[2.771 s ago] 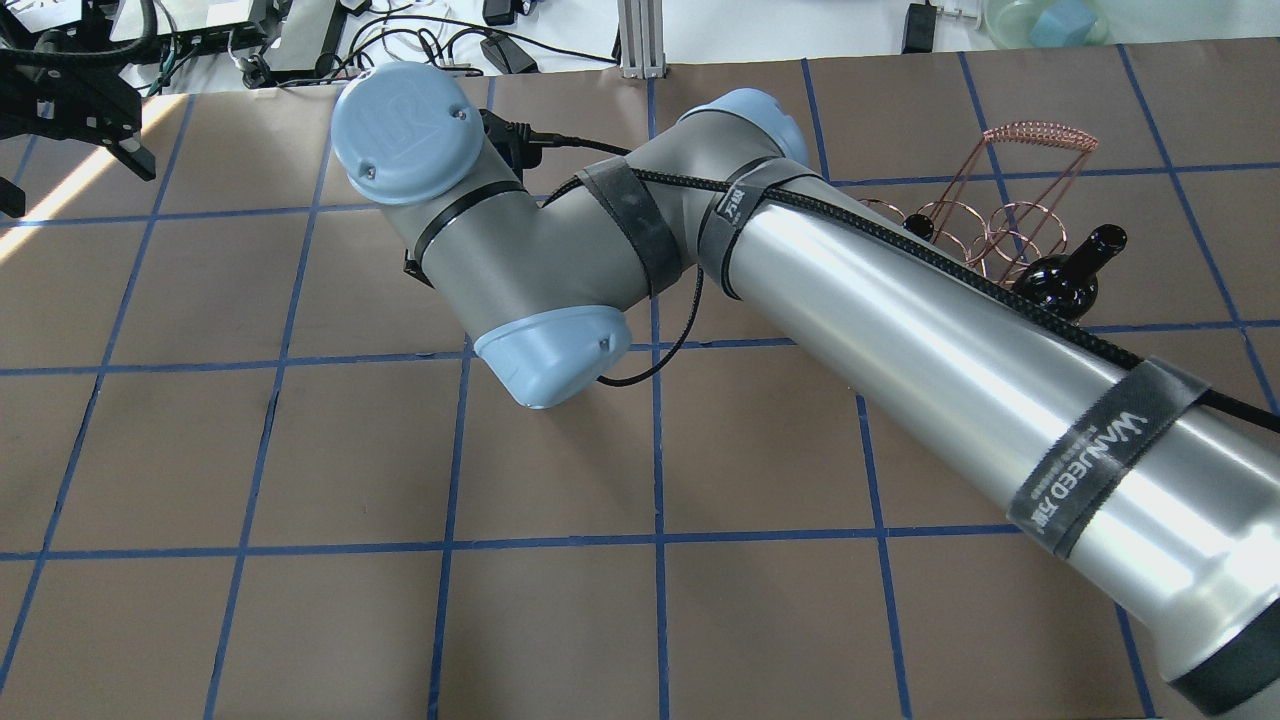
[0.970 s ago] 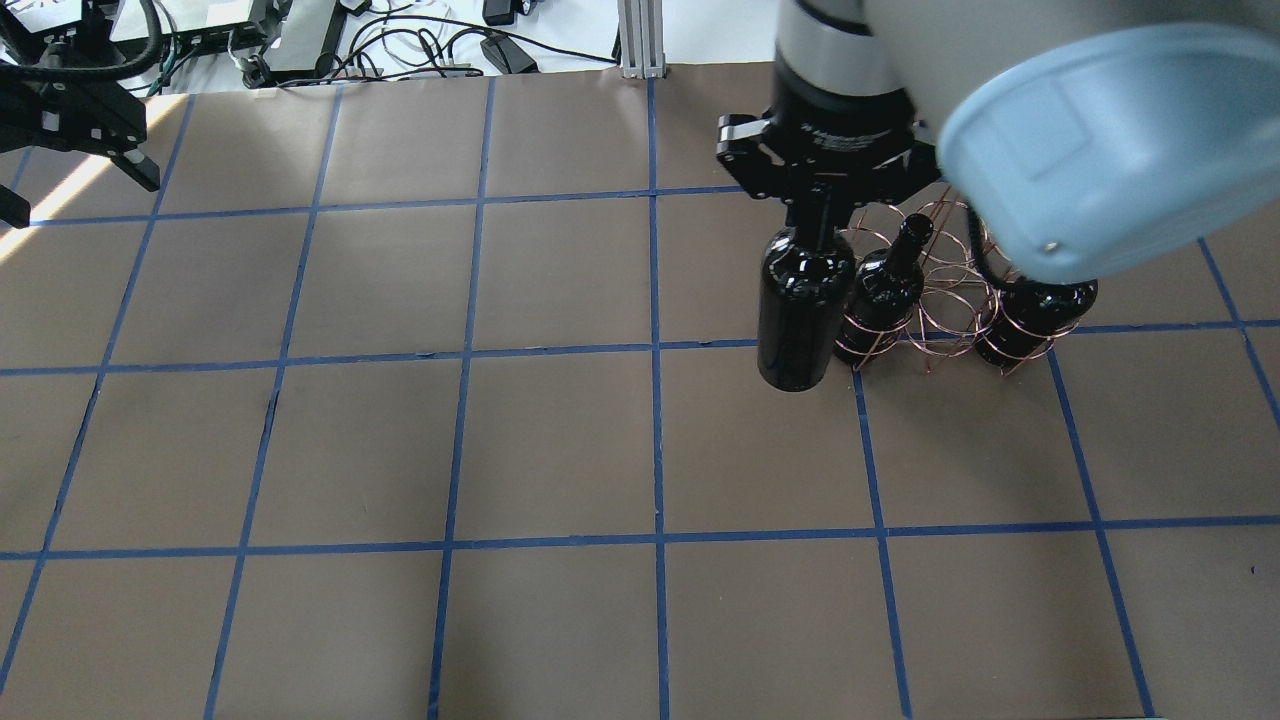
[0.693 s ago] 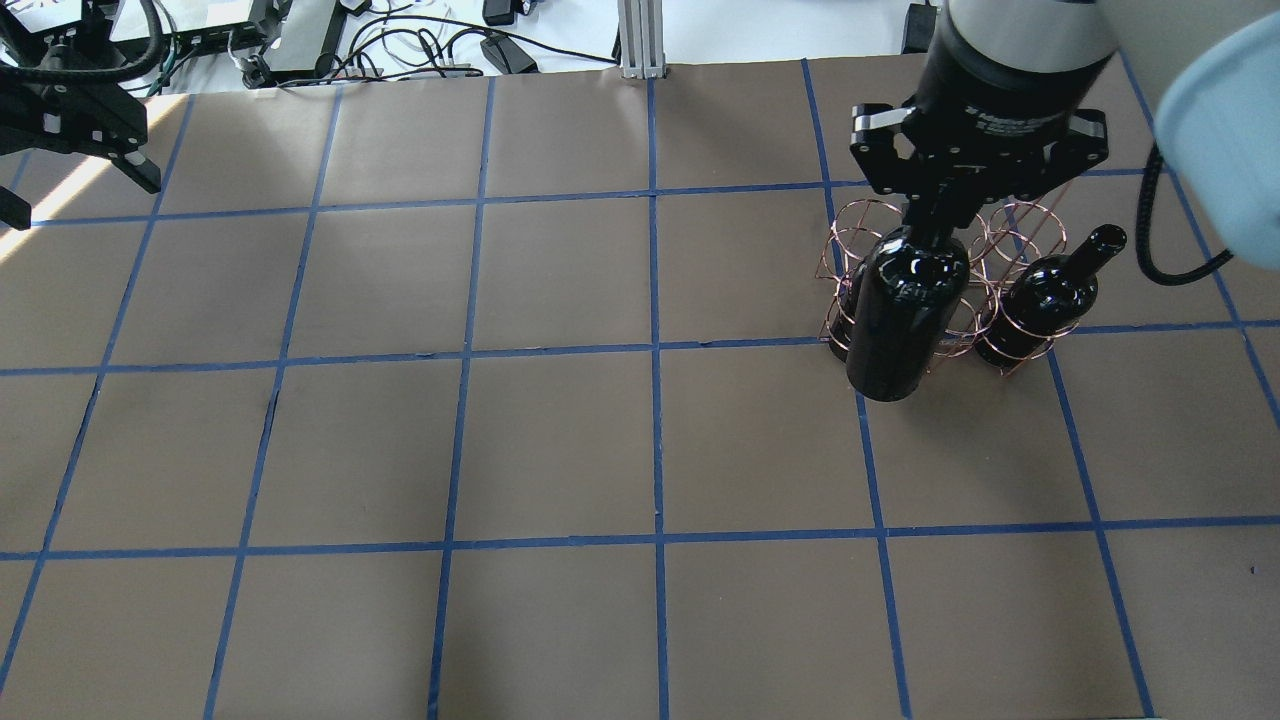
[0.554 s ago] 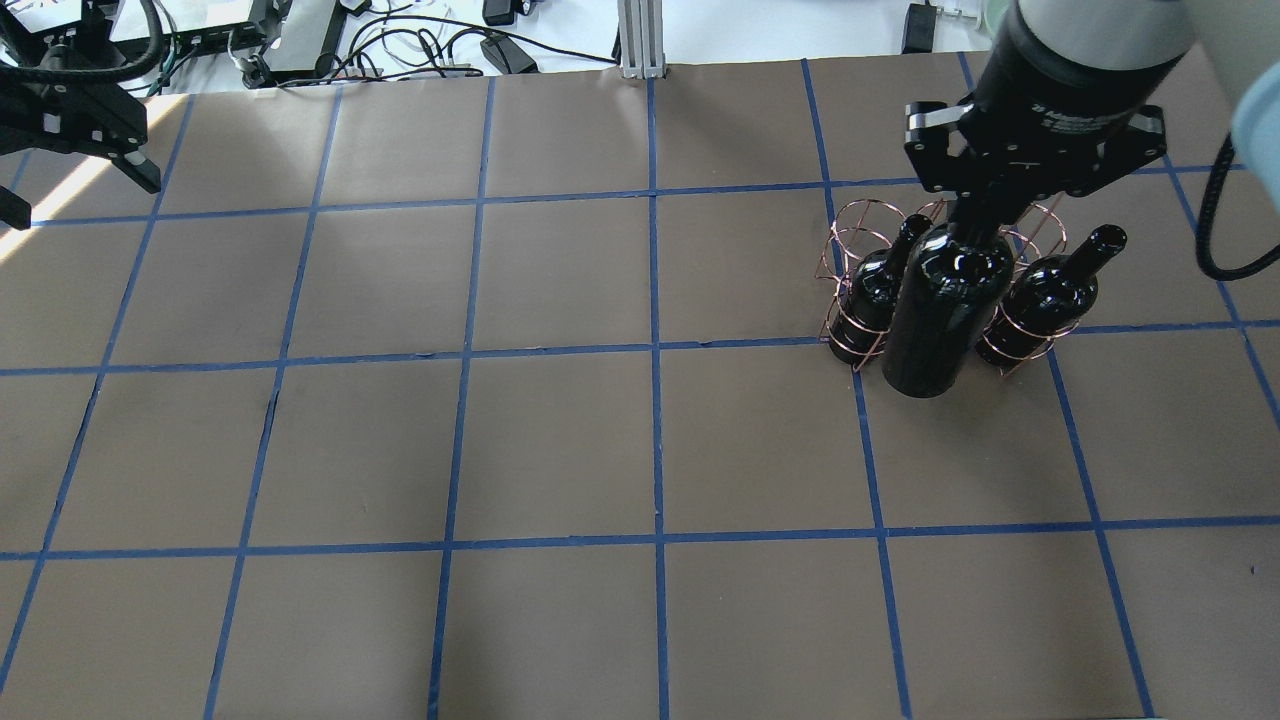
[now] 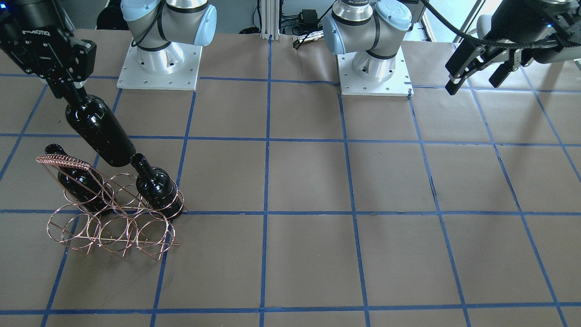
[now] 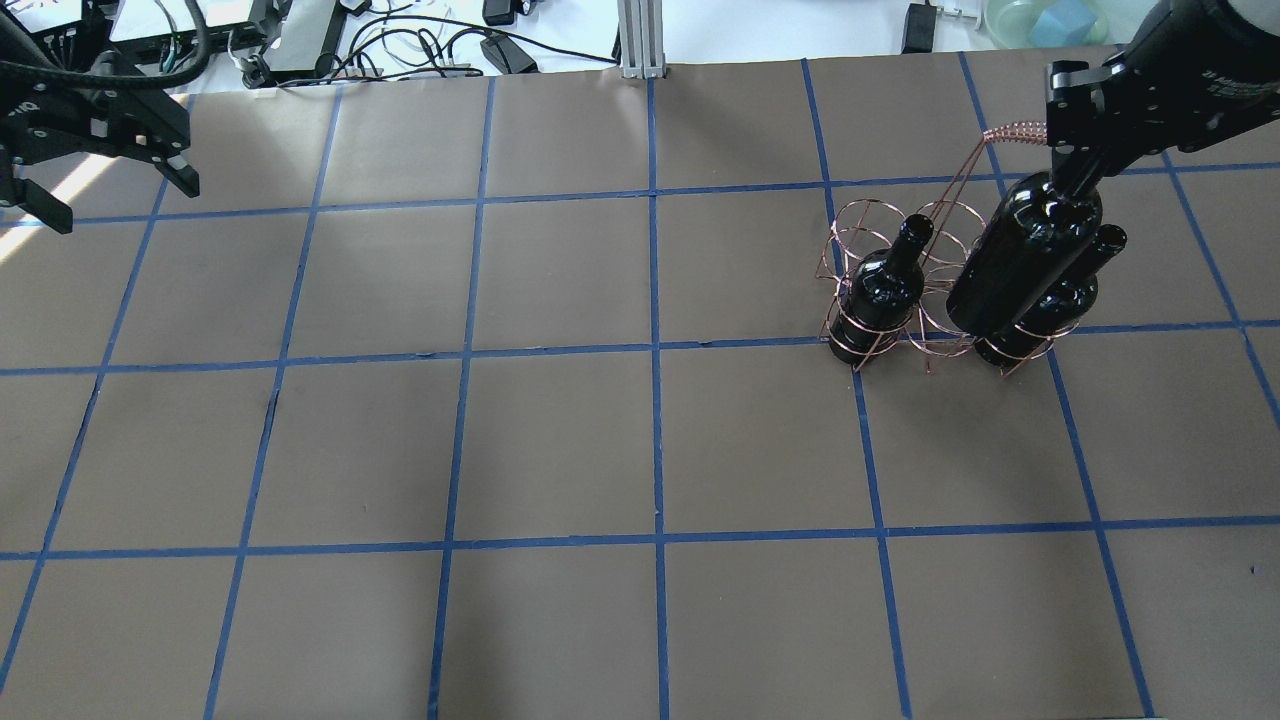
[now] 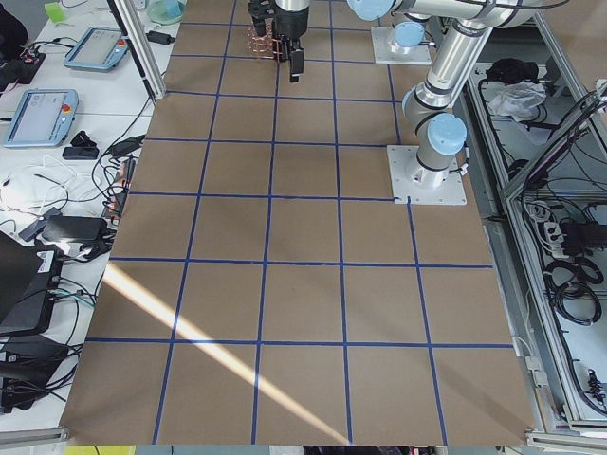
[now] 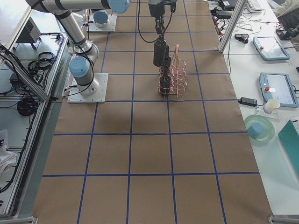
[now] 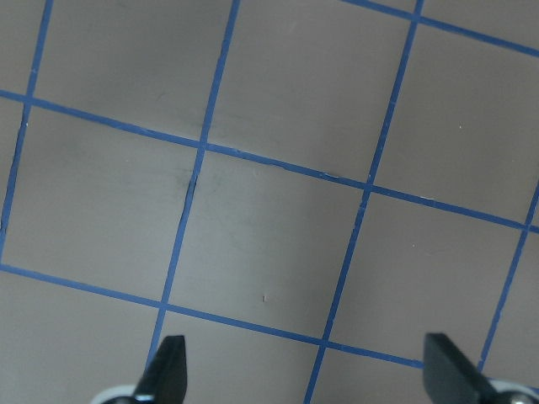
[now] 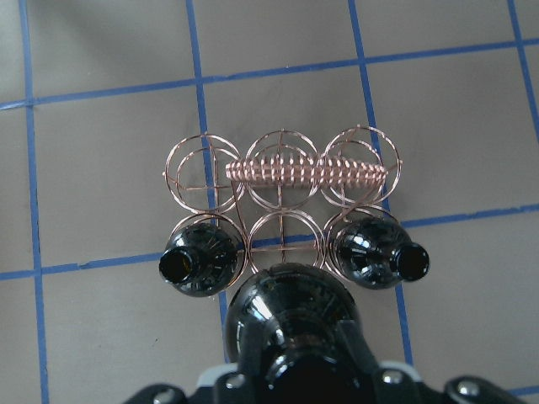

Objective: Place wine into wine basket
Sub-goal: 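Push the bottle down into the basket slot while the left arm withdraws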

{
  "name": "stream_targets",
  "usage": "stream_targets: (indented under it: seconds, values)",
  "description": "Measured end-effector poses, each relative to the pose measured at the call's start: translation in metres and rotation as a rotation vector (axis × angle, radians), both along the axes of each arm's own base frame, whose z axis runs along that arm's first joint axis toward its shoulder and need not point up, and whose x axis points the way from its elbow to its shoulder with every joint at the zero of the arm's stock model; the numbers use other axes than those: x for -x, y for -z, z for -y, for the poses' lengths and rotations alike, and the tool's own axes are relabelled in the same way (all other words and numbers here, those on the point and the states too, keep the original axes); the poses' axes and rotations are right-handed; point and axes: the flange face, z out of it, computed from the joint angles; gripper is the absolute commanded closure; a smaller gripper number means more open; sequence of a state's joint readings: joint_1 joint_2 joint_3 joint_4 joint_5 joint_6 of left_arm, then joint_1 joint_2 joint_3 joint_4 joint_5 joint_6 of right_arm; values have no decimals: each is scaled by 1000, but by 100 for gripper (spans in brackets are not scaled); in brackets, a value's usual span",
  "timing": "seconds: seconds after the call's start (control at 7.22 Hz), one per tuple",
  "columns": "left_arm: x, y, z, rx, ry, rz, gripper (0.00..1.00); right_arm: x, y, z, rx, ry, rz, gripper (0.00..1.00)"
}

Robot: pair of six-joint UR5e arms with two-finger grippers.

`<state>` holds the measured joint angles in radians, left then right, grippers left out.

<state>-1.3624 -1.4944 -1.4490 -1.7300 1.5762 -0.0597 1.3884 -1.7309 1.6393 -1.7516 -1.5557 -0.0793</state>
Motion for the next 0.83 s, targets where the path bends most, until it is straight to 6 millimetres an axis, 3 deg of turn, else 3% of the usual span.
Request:
stream_targets:
  seconds: [0.42,0.55,0.83]
  values:
    - [80,31,3,-49,54,74,0,24,20,21,13,-56,-9,100]
    - [98,45,5,-43,102,79,0,28,28,29,10,-57,-9,100]
    - [113,60,17,46,169,85,0,30,37,42,10,-40,-3,100]
